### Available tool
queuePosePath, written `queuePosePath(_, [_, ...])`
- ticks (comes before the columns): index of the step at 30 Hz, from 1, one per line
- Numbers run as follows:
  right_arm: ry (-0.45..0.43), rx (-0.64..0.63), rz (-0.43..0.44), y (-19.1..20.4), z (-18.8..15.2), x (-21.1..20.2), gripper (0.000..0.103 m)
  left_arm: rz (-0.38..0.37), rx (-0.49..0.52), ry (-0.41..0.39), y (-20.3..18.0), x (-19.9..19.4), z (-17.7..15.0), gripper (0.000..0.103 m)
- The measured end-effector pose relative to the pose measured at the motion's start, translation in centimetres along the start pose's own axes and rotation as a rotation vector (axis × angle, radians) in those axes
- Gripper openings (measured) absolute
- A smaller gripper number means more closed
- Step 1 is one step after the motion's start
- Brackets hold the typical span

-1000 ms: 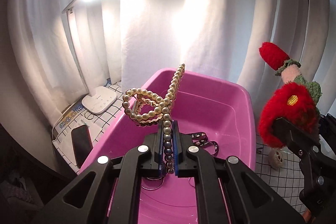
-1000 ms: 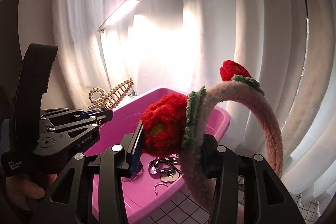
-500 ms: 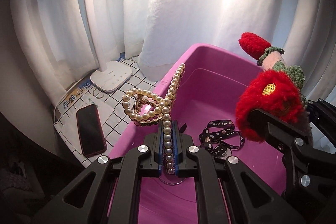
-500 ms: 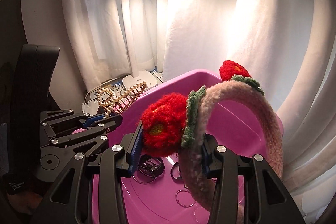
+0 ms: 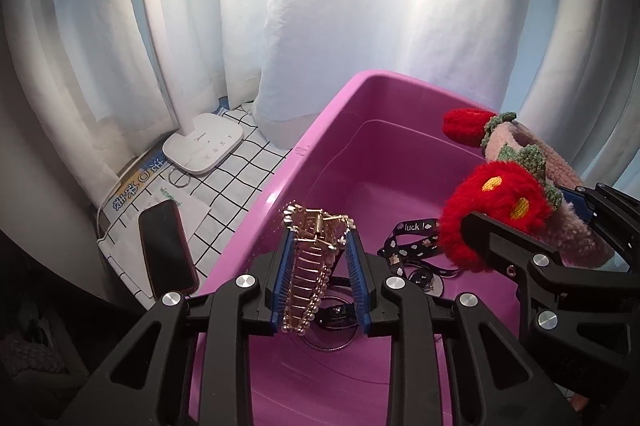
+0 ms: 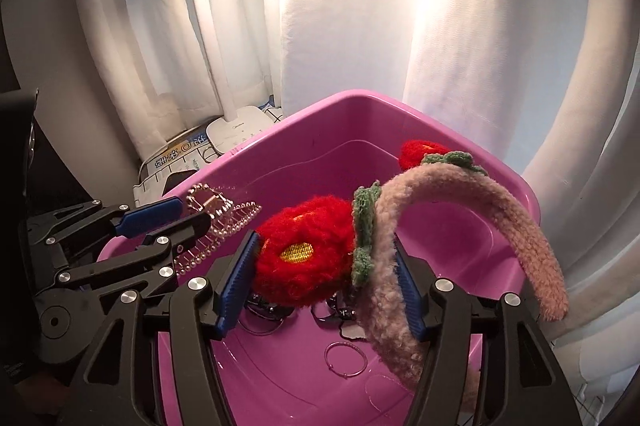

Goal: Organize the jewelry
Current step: 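Lower both tools into the tub and open them to release the items, then withdraw both tools from the tub toward the sloth toy and brown clip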

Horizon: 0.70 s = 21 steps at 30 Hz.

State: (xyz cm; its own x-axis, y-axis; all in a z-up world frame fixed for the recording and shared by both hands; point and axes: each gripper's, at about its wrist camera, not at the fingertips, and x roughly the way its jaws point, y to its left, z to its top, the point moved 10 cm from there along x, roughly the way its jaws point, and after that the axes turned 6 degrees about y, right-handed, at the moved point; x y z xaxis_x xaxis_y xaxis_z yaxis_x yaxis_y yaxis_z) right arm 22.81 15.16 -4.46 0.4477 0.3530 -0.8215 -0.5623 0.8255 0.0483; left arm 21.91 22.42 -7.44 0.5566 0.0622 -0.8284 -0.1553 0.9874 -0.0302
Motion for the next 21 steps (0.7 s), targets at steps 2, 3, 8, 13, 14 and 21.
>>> queuePosePath(2, [-0.007, 0.005, -0.007, -0.2, 0.0, -0.2, 0.065, 0.003, -0.006, -0.007, 0.2, -0.2, 0.0, 0.041])
queuePosePath(3, [-0.012, 0.005, -0.012, -0.3, 0.0, -0.4, 0.065, 0.0, -0.007, -0.008, 0.3, -0.2, 0.0, 0.045])
queuePosePath(8, [-0.026, -0.003, -0.044, -0.7, 0.5, -1.1, 0.067, 0.0, -0.007, -0.016, 0.3, -0.5, 0.0, 0.057])
queuePosePath(13, [-0.043, 0.011, -0.045, -1.0, 0.5, -2.1, 0.067, -0.002, -0.001, -0.027, 0.1, -1.1, -0.1, 0.061])
queuePosePath(14, [-0.044, 0.016, -0.045, -1.0, 0.3, -2.3, 0.067, -0.003, 0.0, -0.028, 0.0, -1.2, -0.2, 0.061])
queuePosePath(21, [-0.085, 0.097, -0.03, -2.0, -2.2, -4.5, 0.067, -0.014, 0.011, -0.034, -1.5, -2.4, -1.3, 0.08])
